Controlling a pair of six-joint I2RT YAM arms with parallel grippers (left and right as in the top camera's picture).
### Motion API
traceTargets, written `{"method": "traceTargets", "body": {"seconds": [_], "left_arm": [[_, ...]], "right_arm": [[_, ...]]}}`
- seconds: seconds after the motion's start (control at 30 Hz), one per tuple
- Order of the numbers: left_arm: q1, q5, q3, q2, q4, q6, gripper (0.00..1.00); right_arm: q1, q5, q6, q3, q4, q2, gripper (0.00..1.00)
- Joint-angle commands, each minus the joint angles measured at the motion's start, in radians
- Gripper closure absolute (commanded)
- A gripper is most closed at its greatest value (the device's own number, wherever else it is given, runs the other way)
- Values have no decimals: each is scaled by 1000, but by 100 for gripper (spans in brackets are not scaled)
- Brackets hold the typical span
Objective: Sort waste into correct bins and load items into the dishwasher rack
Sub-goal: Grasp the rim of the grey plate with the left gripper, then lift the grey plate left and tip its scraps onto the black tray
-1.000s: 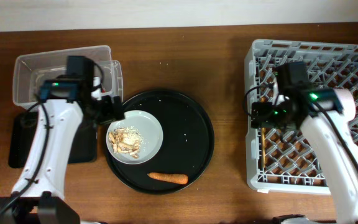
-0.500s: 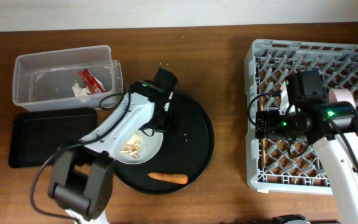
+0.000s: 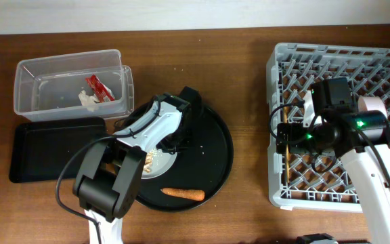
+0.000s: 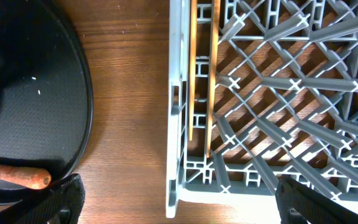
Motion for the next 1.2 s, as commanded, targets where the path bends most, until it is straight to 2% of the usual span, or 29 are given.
{"method": "traceTargets", "body": {"seconds": [0.0, 0.1, 0.13, 0.27, 0.5, 0.87, 1.0, 1.1, 1.17], "left_arm": [[-6, -34, 10, 16, -2, -32, 76], [-6, -34, 0, 16, -2, -32, 98], [-6, -34, 0, 16, -2, -32, 99], [-6, -36, 1, 16, -29, -31, 99], [-6, -206, 111, 16, -207, -32, 99], [4, -209, 306, -30, -385, -31, 100], [120, -201, 306, -118, -418, 10, 100], [259, -177, 306, -157, -423, 89, 100], [354, -104, 306, -157, -410, 169, 100]], "right_arm": [[-5, -9, 4, 13, -4, 5, 3], [-5, -10, 5, 13, -5, 5, 4], [-5, -9, 4, 13, -5, 5, 4], [-5, -9, 4, 13, -8, 5, 5], [-5, -9, 4, 13, -11, 5, 5], [-5, -8, 3, 13, -12, 5, 5], [-5, -4, 3, 13, -12, 5, 5], [-5, 4, 3, 13, -23, 5, 5], [-5, 4, 3, 13, -27, 5, 5]]}}
